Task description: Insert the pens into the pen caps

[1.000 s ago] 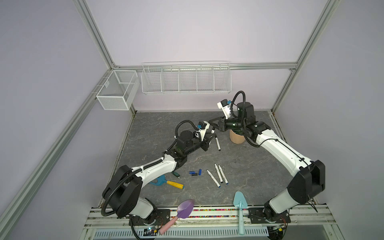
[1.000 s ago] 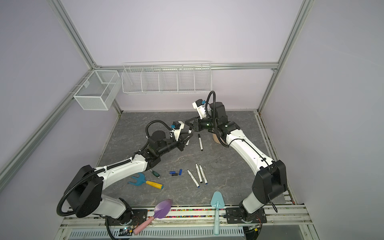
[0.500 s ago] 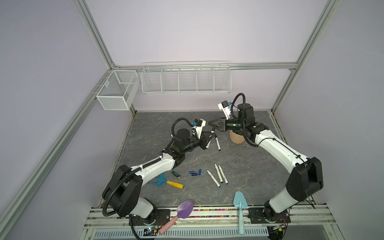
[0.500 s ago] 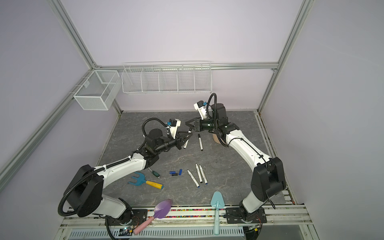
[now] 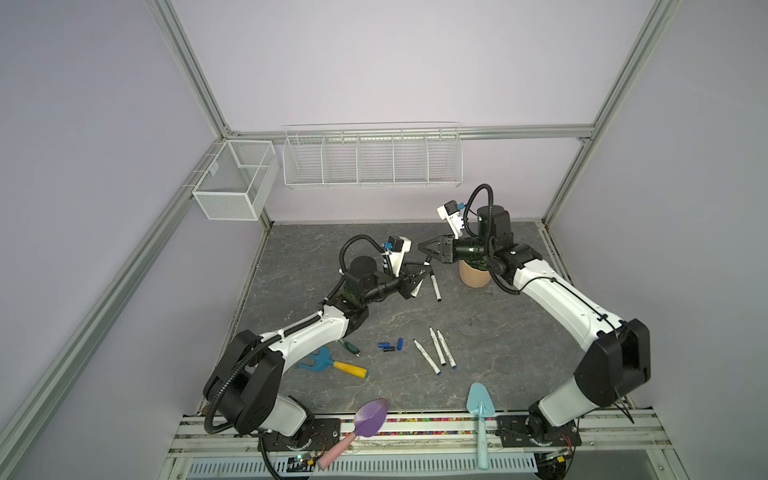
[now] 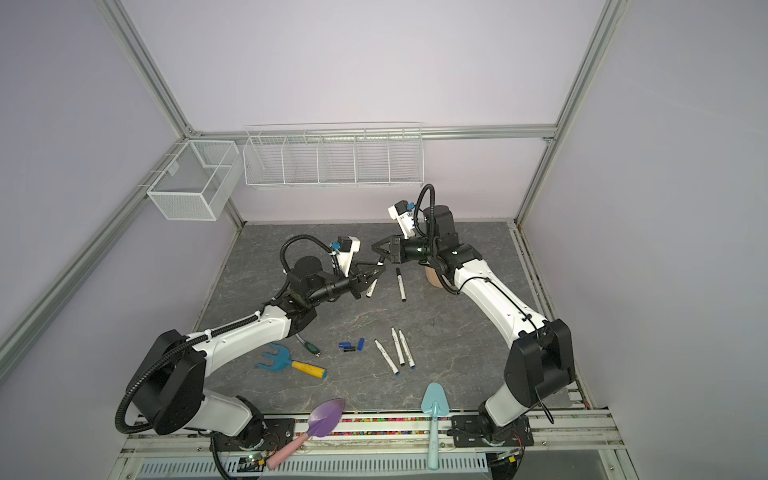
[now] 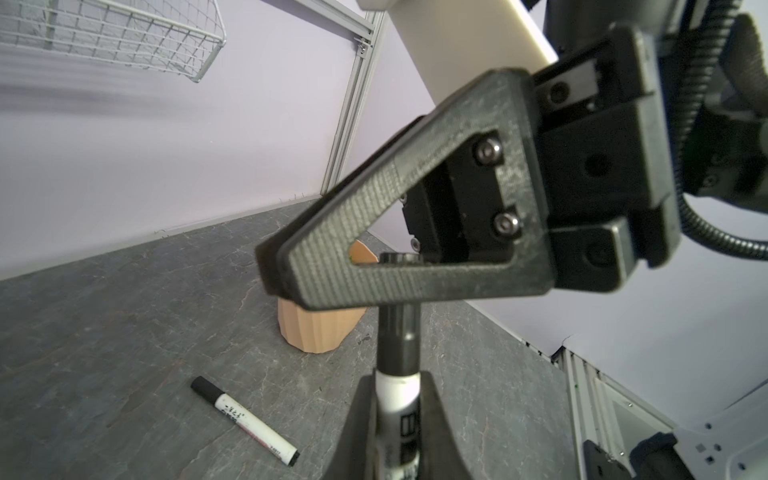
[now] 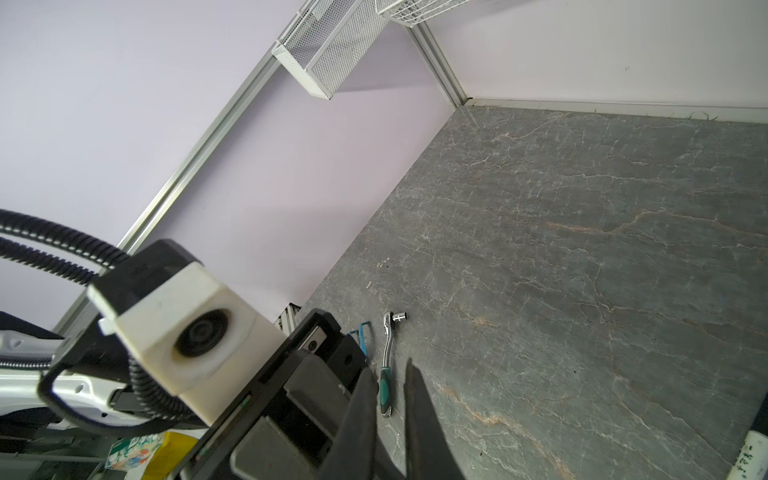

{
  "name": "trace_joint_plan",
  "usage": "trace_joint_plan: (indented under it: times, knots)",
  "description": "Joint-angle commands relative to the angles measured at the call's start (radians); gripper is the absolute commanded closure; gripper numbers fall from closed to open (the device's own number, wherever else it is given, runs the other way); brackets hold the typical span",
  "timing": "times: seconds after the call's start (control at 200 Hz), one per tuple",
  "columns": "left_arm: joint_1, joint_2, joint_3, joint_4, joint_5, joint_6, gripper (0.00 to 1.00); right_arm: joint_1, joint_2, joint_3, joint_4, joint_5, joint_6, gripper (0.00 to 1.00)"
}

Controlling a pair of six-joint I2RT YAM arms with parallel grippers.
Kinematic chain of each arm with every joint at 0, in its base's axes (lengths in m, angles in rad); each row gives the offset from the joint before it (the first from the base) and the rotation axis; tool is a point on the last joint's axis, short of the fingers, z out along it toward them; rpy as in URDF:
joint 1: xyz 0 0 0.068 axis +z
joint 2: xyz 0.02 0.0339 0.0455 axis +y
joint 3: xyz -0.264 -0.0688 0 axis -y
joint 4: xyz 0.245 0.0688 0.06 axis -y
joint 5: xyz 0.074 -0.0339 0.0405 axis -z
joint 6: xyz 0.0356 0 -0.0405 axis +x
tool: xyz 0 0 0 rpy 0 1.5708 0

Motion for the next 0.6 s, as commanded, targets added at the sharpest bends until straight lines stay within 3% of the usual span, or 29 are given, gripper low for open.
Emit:
trace_joint_plan:
  times: [0.0,0.21,0.395,0.595]
  knots:
    - [0.002,-0.119,0.150,0.340,-0.189,0.139,1.00,0.042,0.052,-0.094,-0.339,-0.120,0.031,0.93]
    - [-0.024,-0.093,0.134,0.349,-0.242,0.193,1.00,0.114,0.086,-0.038,-0.501,0.012,-0.092,0.93]
    - [-0.024,-0.057,0.149,0.346,-0.242,0.166,1.00,0.065,0.038,-0.093,-0.381,-0.002,-0.002,0.93]
    - [-0.041,-0.024,0.067,0.349,-0.253,0.104,1.00,0.013,-0.017,-0.105,-0.291,-0.005,0.033,0.92]
